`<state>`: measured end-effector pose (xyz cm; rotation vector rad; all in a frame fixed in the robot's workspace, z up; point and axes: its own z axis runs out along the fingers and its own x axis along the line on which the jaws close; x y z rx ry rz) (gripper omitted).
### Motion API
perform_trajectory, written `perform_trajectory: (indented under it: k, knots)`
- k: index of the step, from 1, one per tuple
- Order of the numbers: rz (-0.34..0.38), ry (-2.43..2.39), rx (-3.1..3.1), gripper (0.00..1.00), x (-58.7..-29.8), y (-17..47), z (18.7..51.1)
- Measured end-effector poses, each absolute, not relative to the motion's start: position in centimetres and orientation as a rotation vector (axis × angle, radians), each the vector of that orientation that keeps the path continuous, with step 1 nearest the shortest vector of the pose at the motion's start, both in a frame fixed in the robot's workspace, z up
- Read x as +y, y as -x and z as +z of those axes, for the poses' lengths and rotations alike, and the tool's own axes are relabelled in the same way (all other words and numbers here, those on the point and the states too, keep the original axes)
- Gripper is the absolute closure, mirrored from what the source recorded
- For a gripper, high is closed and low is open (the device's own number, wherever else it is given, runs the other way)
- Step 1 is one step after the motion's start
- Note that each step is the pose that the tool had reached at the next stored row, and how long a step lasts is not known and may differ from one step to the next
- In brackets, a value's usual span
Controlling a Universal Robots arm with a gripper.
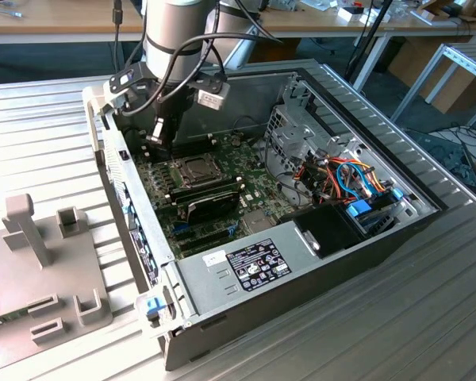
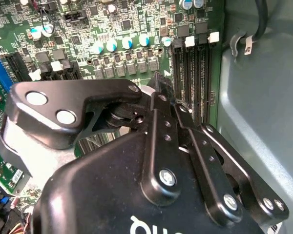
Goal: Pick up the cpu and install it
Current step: 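Close the cpu cover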
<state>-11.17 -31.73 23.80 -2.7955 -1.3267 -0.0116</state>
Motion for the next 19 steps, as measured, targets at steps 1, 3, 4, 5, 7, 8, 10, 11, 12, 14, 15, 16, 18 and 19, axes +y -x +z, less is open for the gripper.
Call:
perform_trajectory:
  k: [1, 3, 4, 5, 7, 8, 10, 11, 12, 14, 15, 16, 18, 19]
  knots:
    - [-0.012, 2.796, -1.325, 0.89, -31.73, 11.17, 23.81]
    - [-0.012, 2.797, -1.323, 0.89, -31.73, 11.17, 23.85]
    - [-0.012, 2.798, -1.322, 0.89, -31.73, 11.17, 23.88]
    - [-0.012, 2.799, -1.319, 0.89, -31.74, 11.17, 23.92]
    - [-0.012, 2.803, -1.311, 0.89, -31.88, 11.17, 23.95]
    - [-0.012, 2.805, -1.307, 0.89, -31.93, 11.17, 23.98]
    - [-0.012, 2.807, -1.302, 0.89, -32.01, 11.17, 24.03]
    - [-0.012, 2.808, -1.299, 0.89, -32.04, 11.17, 24.06]
    - [-0.012, 2.811, -1.295, 0.89, -32.1, 11.17, 24.15]
    - [-0.013, 2.813, -1.29, 0.89, -32.17, 11.17, 24.28]
    - [-0.013, 2.813, -1.288, 0.89, -32.2, 11.17, 24.34]
    - [-0.013, 2.814, -1.286, 0.89, -32.24, 11.16, 24.4]
    - [-0.013, 2.816, -1.282, 0.89, -32.34, 11.17, 24.47]
    - [-0.013, 2.817, -1.281, 0.89, -32.4, 11.17, 24.52]
